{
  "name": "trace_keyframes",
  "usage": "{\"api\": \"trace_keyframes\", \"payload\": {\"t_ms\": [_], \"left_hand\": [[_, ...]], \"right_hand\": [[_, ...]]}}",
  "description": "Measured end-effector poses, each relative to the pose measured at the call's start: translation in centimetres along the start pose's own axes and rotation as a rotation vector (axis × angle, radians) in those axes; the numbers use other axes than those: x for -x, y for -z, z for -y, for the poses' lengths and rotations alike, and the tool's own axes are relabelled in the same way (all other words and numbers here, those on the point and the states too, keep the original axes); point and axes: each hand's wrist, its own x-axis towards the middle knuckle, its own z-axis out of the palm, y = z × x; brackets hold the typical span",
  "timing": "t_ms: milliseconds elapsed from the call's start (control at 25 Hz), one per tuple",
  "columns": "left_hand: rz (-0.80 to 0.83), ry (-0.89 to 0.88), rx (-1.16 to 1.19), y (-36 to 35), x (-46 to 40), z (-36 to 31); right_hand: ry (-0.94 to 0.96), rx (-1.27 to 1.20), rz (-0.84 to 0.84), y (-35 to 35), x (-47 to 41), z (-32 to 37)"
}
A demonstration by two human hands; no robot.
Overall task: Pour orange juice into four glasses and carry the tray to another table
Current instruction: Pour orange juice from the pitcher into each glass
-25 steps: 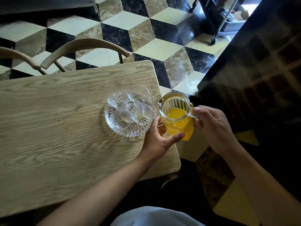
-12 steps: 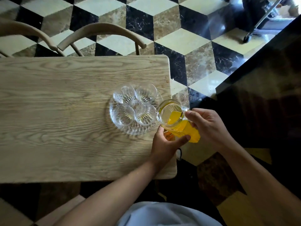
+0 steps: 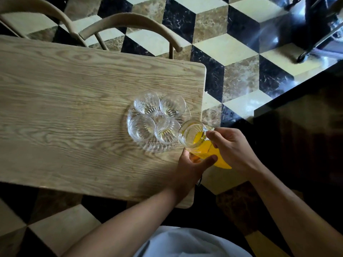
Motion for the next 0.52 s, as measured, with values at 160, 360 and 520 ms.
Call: {"api": "trace_keyframes", "payload": {"t_ms": [160,360,520], "left_hand": [[-0.066,0.031,0.010,-0.6,-0.2,-0.3],[-0.114,0.088,-0.008,-1.3,-0.8,-0.3],[-0.125,0.104,0.024,-1.3,-1.3,-0.1]], "right_hand": [[0.037,0.079,0.001,-0.5,-0.8,0.1],[0.052,0.158,0.019,-0.8,-1.7,0.7],[0.057,0.227,0.026,-0.8,-2.2,1.3]]}}
